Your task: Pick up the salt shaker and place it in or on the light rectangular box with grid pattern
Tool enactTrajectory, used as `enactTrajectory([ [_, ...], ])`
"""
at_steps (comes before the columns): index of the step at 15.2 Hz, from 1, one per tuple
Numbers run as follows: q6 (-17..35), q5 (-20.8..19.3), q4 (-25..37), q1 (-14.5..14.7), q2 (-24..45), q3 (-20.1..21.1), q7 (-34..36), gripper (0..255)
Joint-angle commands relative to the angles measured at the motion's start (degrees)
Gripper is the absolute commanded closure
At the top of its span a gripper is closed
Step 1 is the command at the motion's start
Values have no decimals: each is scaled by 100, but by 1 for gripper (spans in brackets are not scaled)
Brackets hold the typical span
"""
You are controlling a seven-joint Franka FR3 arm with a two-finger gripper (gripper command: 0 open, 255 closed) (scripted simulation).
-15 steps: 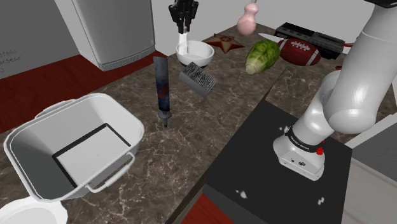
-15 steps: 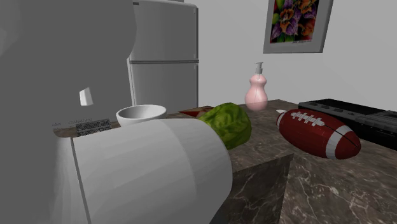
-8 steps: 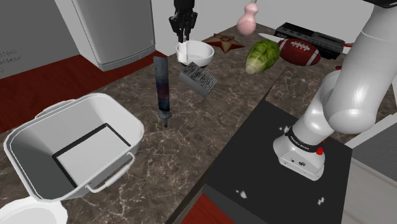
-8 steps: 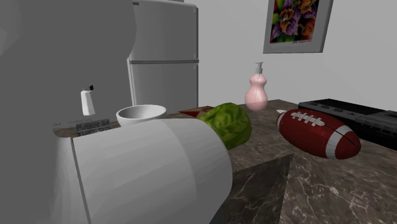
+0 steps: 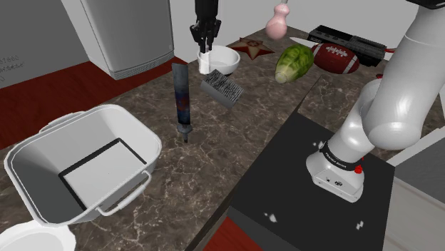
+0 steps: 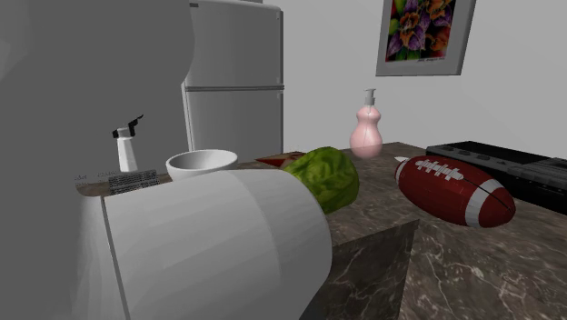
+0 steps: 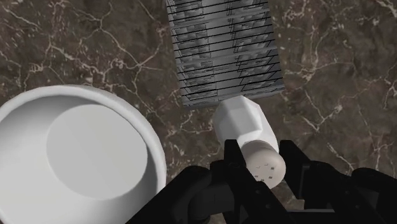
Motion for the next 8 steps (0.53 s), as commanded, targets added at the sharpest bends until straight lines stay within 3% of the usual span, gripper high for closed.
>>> enactTrajectory([
  [1,4,0,-3,0,-1,0,0,255],
  [2,4,0,-3,0,-1,0,0,255],
  [3,4,0,-3,0,-1,0,0,0],
  [8,4,0,-3,0,-1,0,0,0],
])
